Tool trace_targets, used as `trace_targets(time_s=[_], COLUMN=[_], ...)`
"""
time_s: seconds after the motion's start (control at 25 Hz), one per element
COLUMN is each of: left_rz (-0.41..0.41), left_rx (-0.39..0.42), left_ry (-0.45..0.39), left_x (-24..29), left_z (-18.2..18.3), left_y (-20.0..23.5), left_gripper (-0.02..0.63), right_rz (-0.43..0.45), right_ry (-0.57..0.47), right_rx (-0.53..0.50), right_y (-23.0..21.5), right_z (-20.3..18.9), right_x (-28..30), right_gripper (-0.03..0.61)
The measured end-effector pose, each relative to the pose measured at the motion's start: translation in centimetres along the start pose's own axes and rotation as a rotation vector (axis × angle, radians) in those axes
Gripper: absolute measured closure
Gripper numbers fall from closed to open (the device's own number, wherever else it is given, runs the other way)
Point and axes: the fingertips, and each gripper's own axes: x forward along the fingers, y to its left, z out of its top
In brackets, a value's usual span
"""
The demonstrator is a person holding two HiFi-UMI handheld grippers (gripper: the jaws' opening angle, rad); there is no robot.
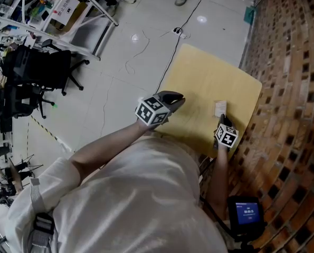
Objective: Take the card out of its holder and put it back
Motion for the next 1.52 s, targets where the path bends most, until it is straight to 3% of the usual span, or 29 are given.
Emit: trace_targets(time_s=[0.32,0.84,0.88,0.92,1.04,1.32,1.52], left_rz=[0.000,-0.011,-0.012,-0.012,-0.016,-0.067,-0.131], left_rx=[0.002,0.001,0.002,0.004,0.003,-0.013,0.024], left_ry=[0.006,0.018,0.019,0.020,0.024,0.023,0.052], left_x=[0.6,0.8,0.8,0.7,0.1,-0.5,-0.5], left_z=[-0.2,-0.6,-0.6,-0.7,-1.1,-1.2,-0.9], left_y=[-0.1,0.0,0.1,0.2,0.7,2.4,4.2], left_gripper=[0.545,0.545,0.545,0.544,0.543,0.543,0.543], right_rz=[-0.010,-0.072,-0.077,-0.082,-0.110,-0.198,-0.288], right_ry=[-0.003,0.010,0.012,0.006,-0.045,-0.156,-0.223], right_rx=[0.025,-0.034,-0.043,-0.050,-0.047,0.009,0.025], right_y=[-0.4,-0.6,-0.6,-0.5,-0.4,-0.7,0.3], right_z=[-0.7,-0.9,-0.9,-0.9,-0.1,3.2,6.5], right_x=[0.9,1.1,1.2,1.1,0.0,-5.3,-10.1], right_gripper=[0.563,0.551,0.545,0.487,0.406,0.403,0.405])
